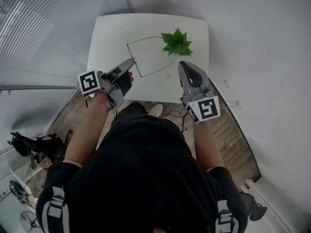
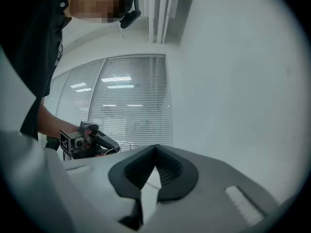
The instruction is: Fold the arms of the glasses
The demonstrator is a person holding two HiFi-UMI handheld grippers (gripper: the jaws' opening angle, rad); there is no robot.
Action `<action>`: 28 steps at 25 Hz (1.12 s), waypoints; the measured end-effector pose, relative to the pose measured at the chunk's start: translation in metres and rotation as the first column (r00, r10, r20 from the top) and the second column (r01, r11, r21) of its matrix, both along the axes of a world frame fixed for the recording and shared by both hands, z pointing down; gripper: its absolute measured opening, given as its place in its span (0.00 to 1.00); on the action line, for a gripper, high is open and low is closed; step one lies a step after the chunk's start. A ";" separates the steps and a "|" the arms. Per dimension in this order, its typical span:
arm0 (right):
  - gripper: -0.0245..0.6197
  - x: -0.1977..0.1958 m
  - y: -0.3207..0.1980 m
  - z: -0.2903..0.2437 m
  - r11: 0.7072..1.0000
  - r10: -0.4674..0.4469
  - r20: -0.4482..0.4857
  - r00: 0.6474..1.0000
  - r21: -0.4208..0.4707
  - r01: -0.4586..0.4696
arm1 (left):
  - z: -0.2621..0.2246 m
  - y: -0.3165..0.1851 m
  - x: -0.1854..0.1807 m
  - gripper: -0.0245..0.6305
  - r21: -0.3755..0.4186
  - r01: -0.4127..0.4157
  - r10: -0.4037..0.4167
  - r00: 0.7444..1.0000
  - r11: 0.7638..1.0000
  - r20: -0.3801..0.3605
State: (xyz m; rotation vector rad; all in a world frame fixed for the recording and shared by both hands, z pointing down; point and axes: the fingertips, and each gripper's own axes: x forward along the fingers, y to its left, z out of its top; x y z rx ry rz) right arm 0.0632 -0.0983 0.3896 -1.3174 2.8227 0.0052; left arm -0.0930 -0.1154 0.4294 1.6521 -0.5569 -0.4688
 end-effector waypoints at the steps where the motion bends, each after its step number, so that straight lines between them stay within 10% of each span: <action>1: 0.05 0.000 0.000 -0.001 1.000 0.000 -0.002 1.000 0.000 0.000 | -0.001 0.000 0.000 0.06 0.000 0.000 0.000 1.000 1.000 -0.001; 11: 0.06 0.002 -0.005 0.019 0.998 -0.001 -0.086 0.996 -0.056 -0.004 | -0.002 -0.001 0.003 0.06 0.000 0.005 -0.005 1.000 1.000 -0.003; 16: 0.22 -0.005 -0.009 0.039 0.993 -0.031 -0.213 0.976 -0.114 0.006 | -0.005 -0.001 0.001 0.06 0.001 0.013 -0.013 1.000 1.000 -0.003; 28: 0.20 -0.019 -0.008 0.062 0.999 -0.027 -0.475 0.879 -0.054 0.001 | -0.006 -0.002 0.000 0.06 -0.014 0.025 -0.025 0.999 1.000 -0.022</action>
